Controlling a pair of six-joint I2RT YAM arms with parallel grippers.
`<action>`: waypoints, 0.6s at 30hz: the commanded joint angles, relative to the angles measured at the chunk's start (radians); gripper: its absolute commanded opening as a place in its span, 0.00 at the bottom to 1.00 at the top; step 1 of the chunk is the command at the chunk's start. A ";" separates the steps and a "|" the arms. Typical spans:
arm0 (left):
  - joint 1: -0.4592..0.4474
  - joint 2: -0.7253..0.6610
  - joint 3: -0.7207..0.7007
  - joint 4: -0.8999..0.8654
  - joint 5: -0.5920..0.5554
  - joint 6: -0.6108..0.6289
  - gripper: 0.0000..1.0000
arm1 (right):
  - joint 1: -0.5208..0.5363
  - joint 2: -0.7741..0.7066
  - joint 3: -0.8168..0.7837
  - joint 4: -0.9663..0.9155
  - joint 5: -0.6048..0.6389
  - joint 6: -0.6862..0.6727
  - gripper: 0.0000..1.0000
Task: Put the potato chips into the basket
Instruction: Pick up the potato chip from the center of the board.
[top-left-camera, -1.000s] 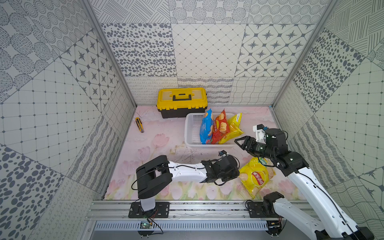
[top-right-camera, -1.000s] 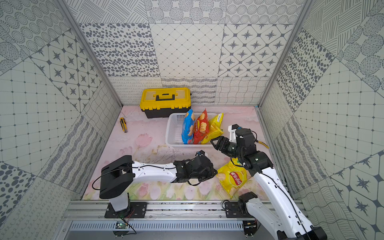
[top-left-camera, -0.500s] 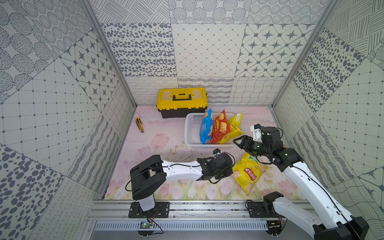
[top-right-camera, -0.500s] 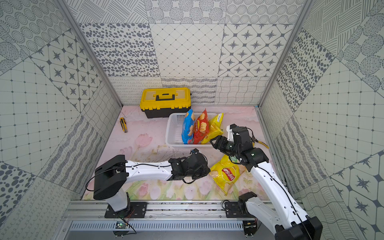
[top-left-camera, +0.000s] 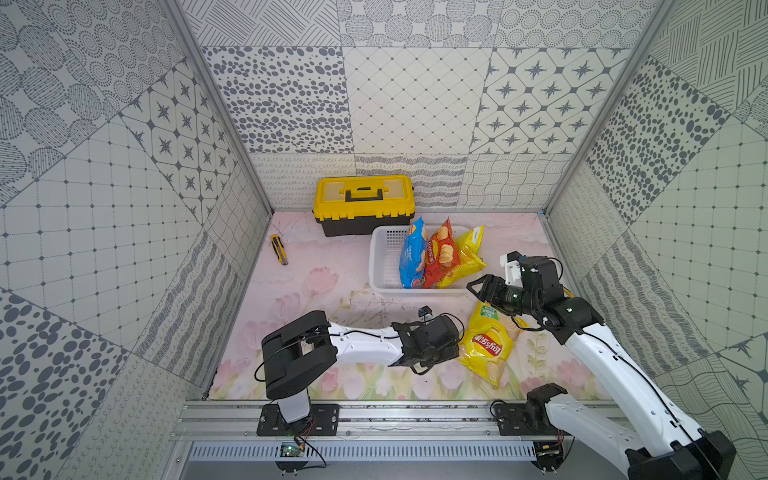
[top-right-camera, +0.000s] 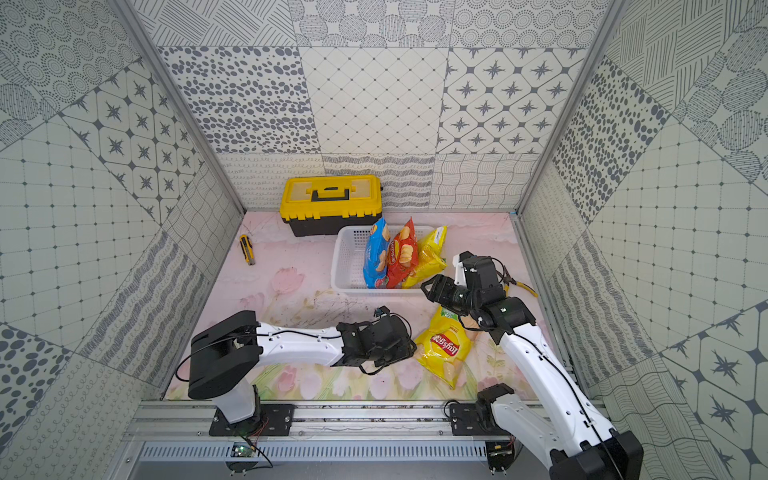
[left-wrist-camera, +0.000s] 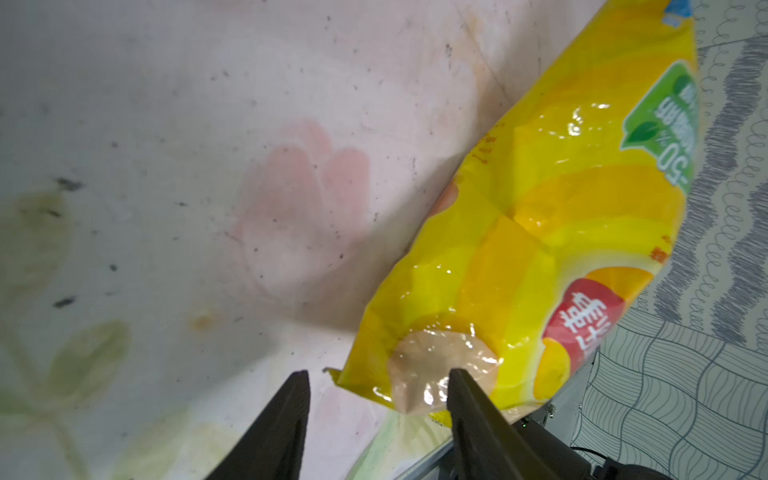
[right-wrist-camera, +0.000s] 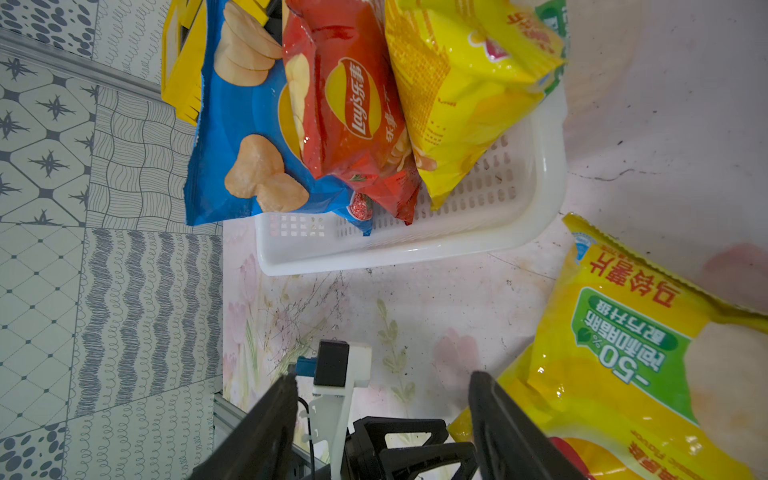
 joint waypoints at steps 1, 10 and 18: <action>-0.020 0.003 -0.035 0.109 -0.020 -0.007 0.58 | 0.003 0.000 -0.017 0.045 -0.011 0.000 0.69; -0.018 0.043 -0.035 0.213 -0.014 -0.012 0.55 | 0.003 0.001 -0.019 0.054 -0.021 0.007 0.69; -0.014 0.029 -0.045 0.288 -0.001 -0.035 0.11 | 0.003 -0.005 -0.034 0.055 -0.022 0.016 0.69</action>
